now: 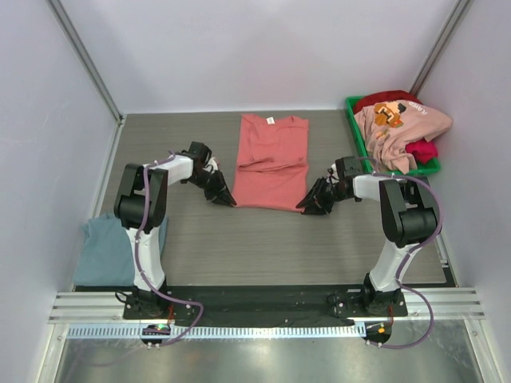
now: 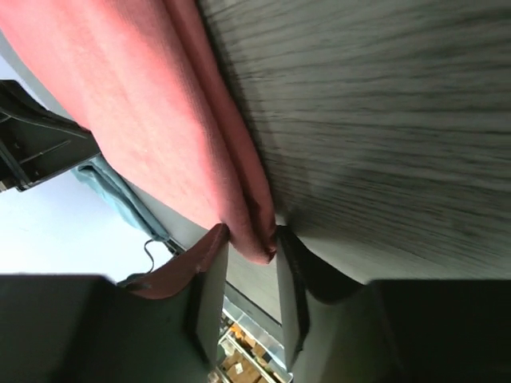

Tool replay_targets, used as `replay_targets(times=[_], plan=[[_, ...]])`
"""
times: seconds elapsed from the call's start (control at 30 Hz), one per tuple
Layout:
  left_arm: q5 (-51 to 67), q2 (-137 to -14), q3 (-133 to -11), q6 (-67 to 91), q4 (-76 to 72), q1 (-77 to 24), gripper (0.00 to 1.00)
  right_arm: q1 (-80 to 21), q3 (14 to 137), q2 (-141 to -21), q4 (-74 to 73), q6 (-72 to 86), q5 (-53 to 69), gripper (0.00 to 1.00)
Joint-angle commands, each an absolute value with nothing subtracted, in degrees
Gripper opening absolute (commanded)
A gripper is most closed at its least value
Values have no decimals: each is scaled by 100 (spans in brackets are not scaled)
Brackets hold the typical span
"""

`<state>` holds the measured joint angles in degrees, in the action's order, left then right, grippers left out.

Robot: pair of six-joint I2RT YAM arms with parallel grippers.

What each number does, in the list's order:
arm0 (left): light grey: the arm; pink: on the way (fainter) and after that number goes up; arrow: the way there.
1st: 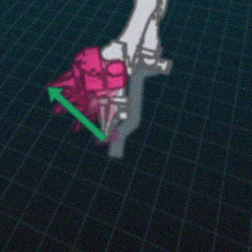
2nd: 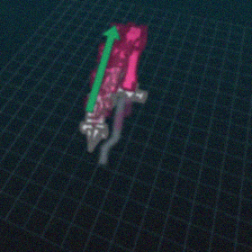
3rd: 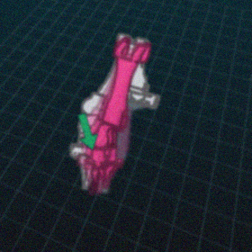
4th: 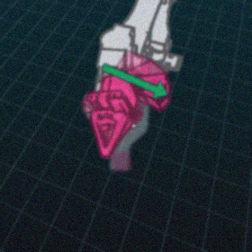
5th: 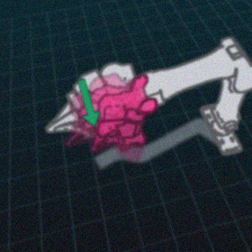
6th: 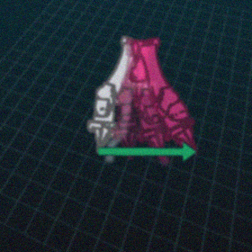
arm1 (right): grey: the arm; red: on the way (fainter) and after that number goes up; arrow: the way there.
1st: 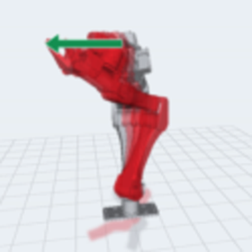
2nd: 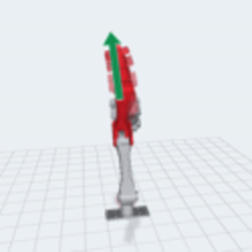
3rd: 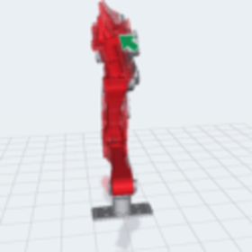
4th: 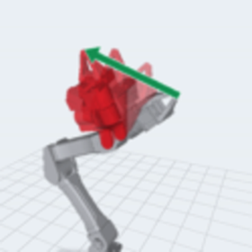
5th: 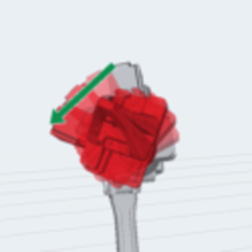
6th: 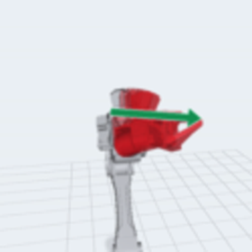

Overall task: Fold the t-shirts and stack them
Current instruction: Fold the tshirt

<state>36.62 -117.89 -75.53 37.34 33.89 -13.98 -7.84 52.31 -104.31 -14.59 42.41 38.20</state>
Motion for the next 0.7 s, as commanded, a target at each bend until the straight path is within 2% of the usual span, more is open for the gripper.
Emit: replay_targets(times=[0.0, 0.03, 0.07, 0.1, 0.13, 0.67], plan=[[3656, -11892, -7594, 3762, 3305, -1459, 8, -817, 5256, -10486, -1476, 4166, 3358, 35], [3639, -11892, -7594, 3788, 3305, -1459, 2, -817, 5247, -10468, -1503, 4166, 3270, 29], [3578, -11857, -7576, 3823, 3313, -1468, 0, -817, 5247, -10450, -1503, 4157, 3235, 23], [3586, -11830, -7550, 3823, 3313, -1468, 0, -809, 5247, -10389, -1529, 4140, 3173, 10], [3577, -11787, -7541, 3823, 3305, -1468, 0, -774, 5247, -10363, -1538, 4131, 3068, 3], [3648, -9696, -7049, 3885, 3410, -1503, 0, -589, 5677, -8729, -2302, 3507, 3735, 1]])
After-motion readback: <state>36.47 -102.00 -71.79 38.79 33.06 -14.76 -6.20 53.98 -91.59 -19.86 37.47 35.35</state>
